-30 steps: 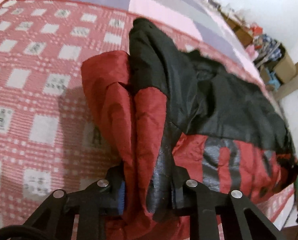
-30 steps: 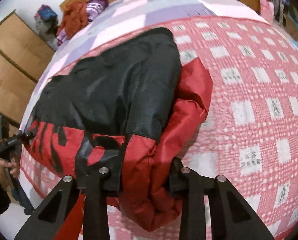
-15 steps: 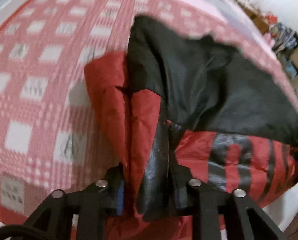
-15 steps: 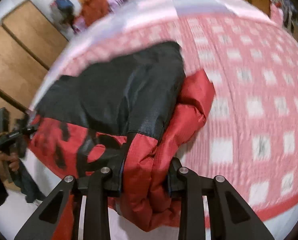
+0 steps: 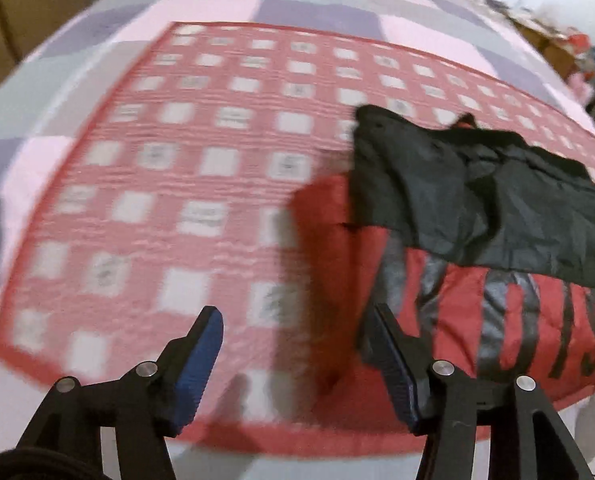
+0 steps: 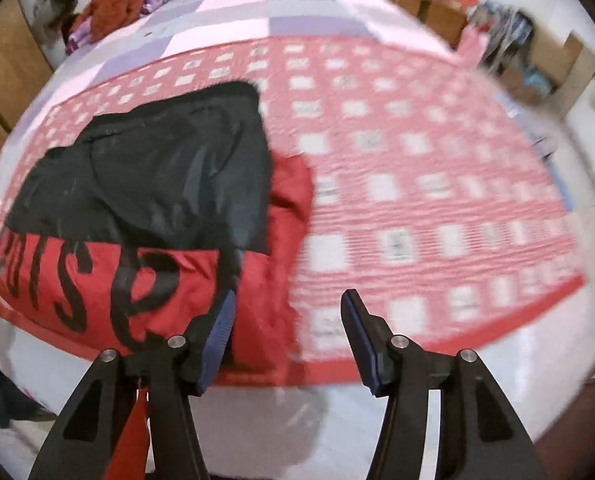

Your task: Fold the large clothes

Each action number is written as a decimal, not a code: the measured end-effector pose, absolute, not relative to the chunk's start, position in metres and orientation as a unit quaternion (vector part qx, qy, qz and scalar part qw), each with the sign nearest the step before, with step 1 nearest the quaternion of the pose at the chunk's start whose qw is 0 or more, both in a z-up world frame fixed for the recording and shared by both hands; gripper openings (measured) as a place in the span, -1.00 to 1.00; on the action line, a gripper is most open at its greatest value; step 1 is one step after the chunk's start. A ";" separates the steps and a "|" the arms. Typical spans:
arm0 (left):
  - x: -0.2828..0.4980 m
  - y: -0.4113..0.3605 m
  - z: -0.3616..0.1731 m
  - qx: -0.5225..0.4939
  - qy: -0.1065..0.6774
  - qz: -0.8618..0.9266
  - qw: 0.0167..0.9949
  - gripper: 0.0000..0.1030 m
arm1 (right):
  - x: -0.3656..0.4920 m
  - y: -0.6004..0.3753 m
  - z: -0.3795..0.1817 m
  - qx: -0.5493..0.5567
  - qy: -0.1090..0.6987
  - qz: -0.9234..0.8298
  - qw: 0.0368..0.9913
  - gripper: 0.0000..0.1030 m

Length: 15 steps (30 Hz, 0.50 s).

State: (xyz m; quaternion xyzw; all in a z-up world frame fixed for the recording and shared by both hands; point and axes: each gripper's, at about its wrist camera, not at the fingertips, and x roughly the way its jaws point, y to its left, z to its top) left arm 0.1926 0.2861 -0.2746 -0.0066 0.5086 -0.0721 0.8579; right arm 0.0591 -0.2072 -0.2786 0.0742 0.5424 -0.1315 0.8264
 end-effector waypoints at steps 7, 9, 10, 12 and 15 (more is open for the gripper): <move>0.099 0.275 -0.184 0.028 0.490 -0.027 0.871 0.40 | 0.000 -0.162 -0.209 0.079 0.526 -0.133 0.836 0.12; 0.069 0.257 -0.165 0.041 0.490 -0.036 0.870 0.42 | -0.013 -0.141 -0.196 0.076 0.532 -0.123 0.834 0.12; 0.058 0.248 -0.158 0.045 0.492 -0.039 0.869 0.44 | -0.020 -0.127 -0.189 0.073 0.536 -0.117 0.833 0.12; 0.032 0.226 -0.141 0.032 0.505 -0.056 0.860 0.49 | -0.036 -0.108 -0.174 0.067 0.536 -0.115 0.834 0.12; 0.004 0.206 -0.119 0.001 0.511 -0.075 0.856 0.60 | -0.066 -0.077 -0.147 0.066 0.531 -0.099 0.839 0.12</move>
